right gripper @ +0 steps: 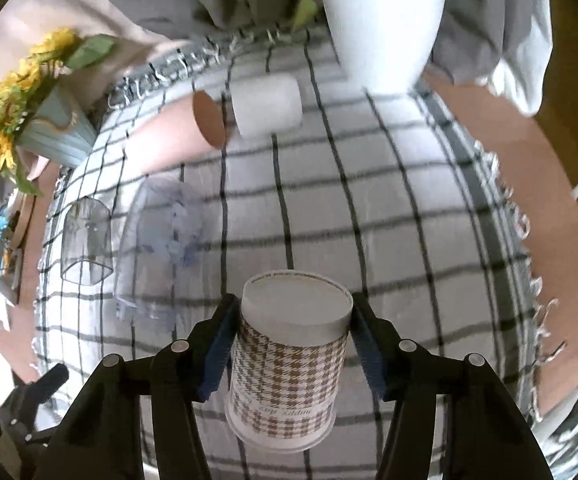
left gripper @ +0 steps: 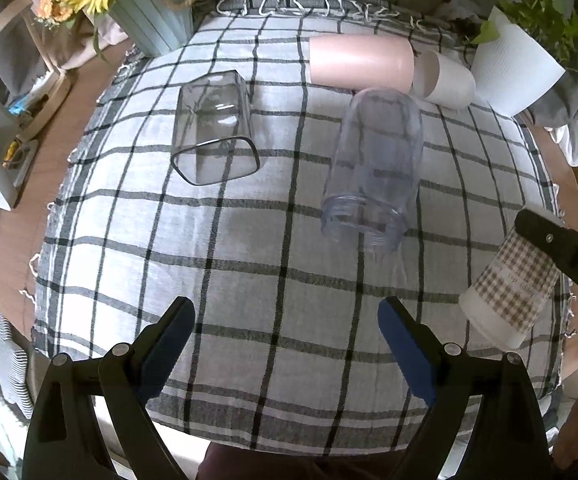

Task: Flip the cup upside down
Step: 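Turn the paper cup rim-down with the right gripper and lower it onto the cloth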

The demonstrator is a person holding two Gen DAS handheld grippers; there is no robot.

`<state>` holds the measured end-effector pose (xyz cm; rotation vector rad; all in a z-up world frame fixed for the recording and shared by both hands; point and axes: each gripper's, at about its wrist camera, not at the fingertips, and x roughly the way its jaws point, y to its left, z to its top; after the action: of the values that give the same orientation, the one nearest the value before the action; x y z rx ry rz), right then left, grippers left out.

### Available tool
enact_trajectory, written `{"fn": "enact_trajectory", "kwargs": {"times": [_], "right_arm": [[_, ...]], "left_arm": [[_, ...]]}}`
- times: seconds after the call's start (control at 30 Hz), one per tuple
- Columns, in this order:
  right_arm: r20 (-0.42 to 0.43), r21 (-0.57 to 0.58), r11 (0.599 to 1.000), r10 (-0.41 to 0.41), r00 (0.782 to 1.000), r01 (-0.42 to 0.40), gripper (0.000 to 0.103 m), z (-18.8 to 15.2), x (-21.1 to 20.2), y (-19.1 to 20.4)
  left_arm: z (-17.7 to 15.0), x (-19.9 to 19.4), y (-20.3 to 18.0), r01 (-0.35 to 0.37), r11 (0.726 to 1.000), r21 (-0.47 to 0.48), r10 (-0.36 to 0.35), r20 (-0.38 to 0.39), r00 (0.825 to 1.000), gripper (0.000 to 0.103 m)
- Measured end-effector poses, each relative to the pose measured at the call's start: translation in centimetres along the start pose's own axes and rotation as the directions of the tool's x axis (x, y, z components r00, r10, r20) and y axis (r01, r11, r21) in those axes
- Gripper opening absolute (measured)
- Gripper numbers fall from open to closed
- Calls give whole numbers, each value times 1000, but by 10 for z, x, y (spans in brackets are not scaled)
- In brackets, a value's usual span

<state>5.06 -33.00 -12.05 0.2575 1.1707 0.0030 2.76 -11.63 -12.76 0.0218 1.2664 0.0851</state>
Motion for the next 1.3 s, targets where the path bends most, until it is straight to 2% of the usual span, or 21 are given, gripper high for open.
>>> {"fn": "enact_trajectory", "kwargs": {"times": [0.1, 0.23, 0.4, 0.6, 0.77, 1.1, 1.3], "right_arm": [[64, -35, 999, -27, 998, 29, 56, -4, -6, 5], [46, -75, 997, -22, 999, 25, 56, -22, -1, 9], [80, -71, 997, -34, 996, 40, 56, -39, -11, 8], [47, -74, 997, -29, 998, 33, 56, -59, -22, 7], [-44, -72, 997, 4, 999, -7, 56, -76, -19, 9], [-12, -59, 998, -26, 1000, 25, 56, -83, -19, 14], [-28, -37, 999, -22, 999, 20, 59, -83, -16, 13]], "left_arm": [[-3, 0, -1, -20, 1000, 5, 20, 7, 1000, 94], [-6, 2, 1, -36, 999, -2, 36, 1, 999, 94], [-10, 1, 3, -36, 999, -5, 36, -4, 999, 94], [-13, -4, 2, -30, 999, 9, 30, 2, 1000, 94], [-17, -9, 0, -43, 998, 36, 42, 20, 999, 94], [-17, -8, 0, -33, 997, 71, 32, 14, 999, 94], [-18, -9, 2, -21, 997, 68, 20, 15, 1000, 94]]}}
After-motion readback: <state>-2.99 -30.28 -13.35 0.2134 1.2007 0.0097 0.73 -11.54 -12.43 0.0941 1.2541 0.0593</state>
